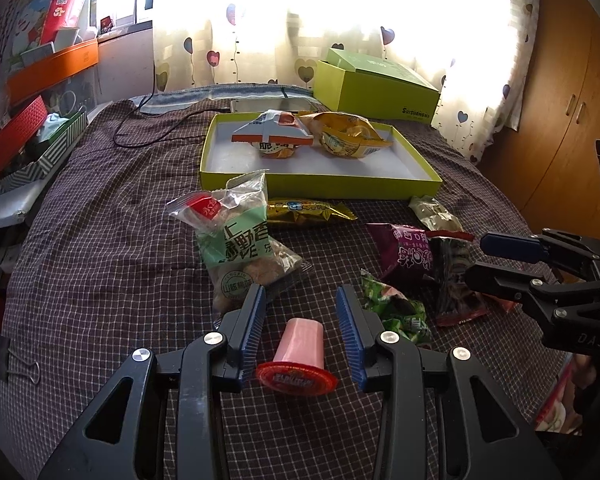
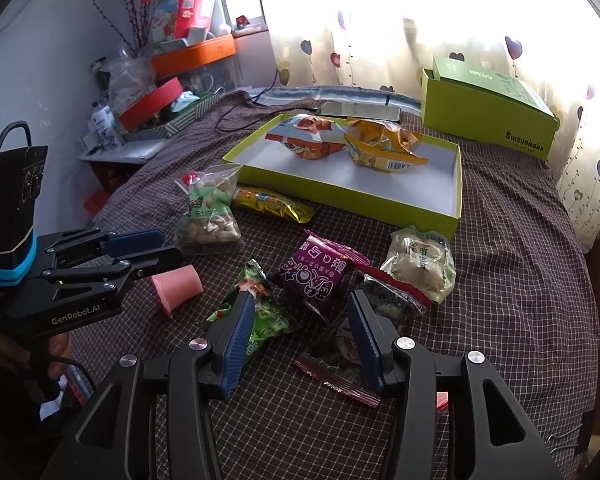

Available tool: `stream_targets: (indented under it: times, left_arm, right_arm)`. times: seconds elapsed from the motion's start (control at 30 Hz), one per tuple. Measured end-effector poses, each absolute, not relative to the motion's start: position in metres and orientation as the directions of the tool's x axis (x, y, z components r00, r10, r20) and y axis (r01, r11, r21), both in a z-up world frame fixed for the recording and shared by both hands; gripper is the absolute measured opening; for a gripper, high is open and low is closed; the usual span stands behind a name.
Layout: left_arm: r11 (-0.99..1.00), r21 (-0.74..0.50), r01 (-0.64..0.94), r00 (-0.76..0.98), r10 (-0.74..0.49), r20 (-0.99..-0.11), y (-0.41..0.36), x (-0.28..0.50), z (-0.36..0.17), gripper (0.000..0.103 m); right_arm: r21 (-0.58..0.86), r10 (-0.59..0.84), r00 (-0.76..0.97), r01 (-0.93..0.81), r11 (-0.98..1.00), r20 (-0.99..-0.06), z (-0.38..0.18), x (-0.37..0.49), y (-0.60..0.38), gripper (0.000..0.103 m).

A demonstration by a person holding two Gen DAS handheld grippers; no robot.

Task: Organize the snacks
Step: 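Grasp the pink cup with the red lid with the left tool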

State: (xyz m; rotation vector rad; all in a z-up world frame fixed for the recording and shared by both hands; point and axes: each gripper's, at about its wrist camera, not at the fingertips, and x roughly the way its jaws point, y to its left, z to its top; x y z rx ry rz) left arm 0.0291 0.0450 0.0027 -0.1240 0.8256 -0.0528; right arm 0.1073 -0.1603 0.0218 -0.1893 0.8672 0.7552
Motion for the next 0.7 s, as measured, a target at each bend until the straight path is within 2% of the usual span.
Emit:
stream_targets:
  times: [0.13,0.27,0.5,0.7]
  left_arm:
    - [0.991,-0.133,0.006,0.669,-0.103,-0.736,0.048,0.022,-0.002,0.038]
    - [0.990,-0.139,0.039,0.660,-0.130,-0.740,0.046,0.016,-0.007,0.047]
    - [0.990,-0.119,0.072,0.636,-0.137,-0.760,0.042,0.020,-0.016,0.047]
    - [0.989,-0.141,0.032,0.607,-0.132,-0.784,0.047,0.021,-0.029,0.047]
  right_arm:
    - [0.149,0.527,0.401,-0.673,0.725,-0.749,0.020,0.104,-0.159,0.048]
    - [0.159,0.534,0.387,-0.679,0.716,-0.752,0.018,0.099,-0.156,0.048]
    - [0.203,0.551,0.342,-0.681,0.703,-0.761,0.010,0.094,-0.150,0.048]
    - [0.238,0.557,0.296,-0.681,0.693,-0.776,-0.001,0.091,-0.142,0.048]
